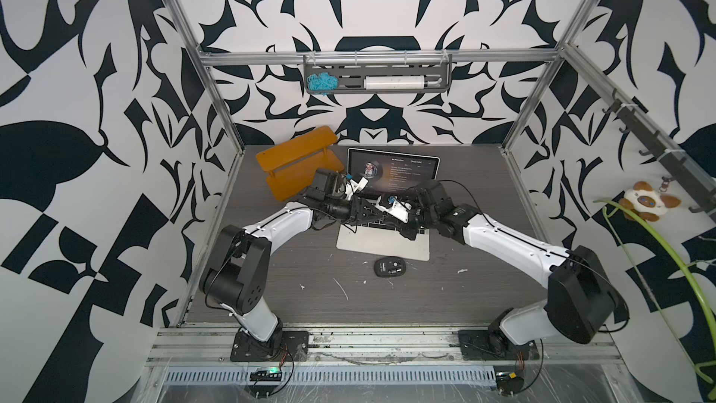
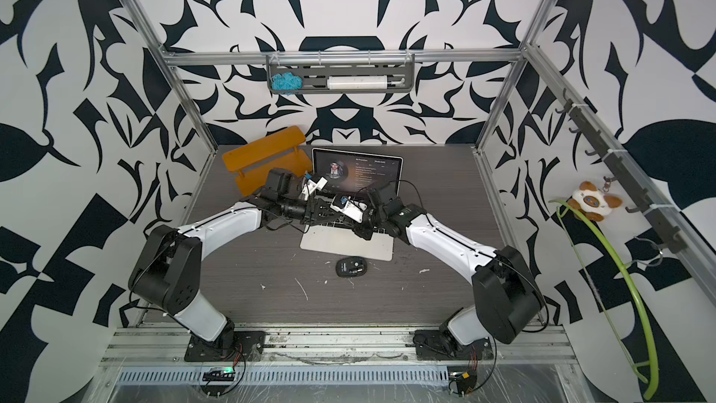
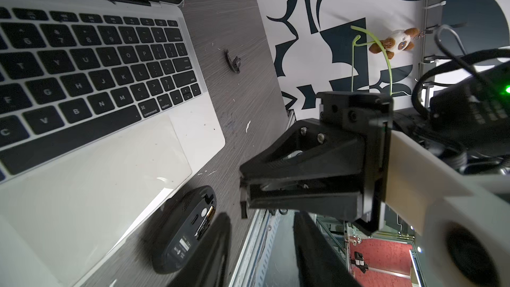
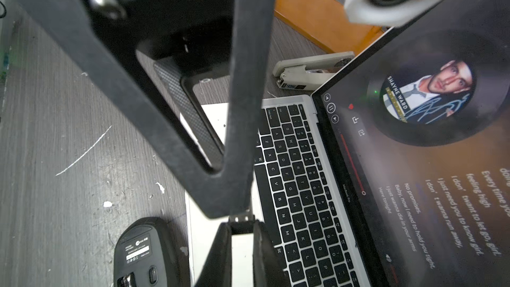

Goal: Remove the wireless mouse receiver from the laptop
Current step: Adjust the USB plug.

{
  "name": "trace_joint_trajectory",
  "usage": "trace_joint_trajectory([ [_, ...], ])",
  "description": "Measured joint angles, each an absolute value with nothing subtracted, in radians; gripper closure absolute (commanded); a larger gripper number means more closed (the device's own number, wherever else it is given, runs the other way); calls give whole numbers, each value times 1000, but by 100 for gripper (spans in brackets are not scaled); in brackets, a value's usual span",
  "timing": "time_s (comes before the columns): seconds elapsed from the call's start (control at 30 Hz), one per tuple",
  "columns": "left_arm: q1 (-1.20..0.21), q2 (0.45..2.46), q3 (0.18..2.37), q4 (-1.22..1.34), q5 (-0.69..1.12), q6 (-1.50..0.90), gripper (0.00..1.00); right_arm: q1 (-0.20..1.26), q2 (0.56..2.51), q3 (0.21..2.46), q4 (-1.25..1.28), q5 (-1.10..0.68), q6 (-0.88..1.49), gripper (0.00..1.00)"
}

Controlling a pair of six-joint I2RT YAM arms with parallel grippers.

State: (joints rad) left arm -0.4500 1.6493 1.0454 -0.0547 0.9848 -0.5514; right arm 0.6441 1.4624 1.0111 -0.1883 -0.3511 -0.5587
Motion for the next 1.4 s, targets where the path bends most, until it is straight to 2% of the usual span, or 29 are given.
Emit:
trace_joint_trajectory([
  [0.73,-452,1681,1065,-68,991,-533,78,671,1448,1029,-194,-348,-565,100],
  [0.93,-454,1681,1071,-77,1003,-517,89,673,1449,1033,-209,-347,-569,100],
  [1.03,-454,1682,1072,-86,1010,-511,100,675,1449,1033,-214,-345,-570,100],
  [1.2,-454,1699,1082,-99,1016,-507,100,676,1459,1034,-215,-340,-571,100],
  [1.27,-454,1705,1083,-100,1018,-508,100,676,1462,1034,-215,-339,-571,91],
  [1.3,-454,1706,1083,-100,1019,-507,100,676,1464,1034,-214,-339,-570,78],
  [1.33,-454,1707,1083,-100,1022,-507,100,677,1465,1034,-213,-338,-569,60],
  [1.4,-453,1708,1084,-100,1025,-508,100,678,1465,1034,-204,-332,-565,55],
])
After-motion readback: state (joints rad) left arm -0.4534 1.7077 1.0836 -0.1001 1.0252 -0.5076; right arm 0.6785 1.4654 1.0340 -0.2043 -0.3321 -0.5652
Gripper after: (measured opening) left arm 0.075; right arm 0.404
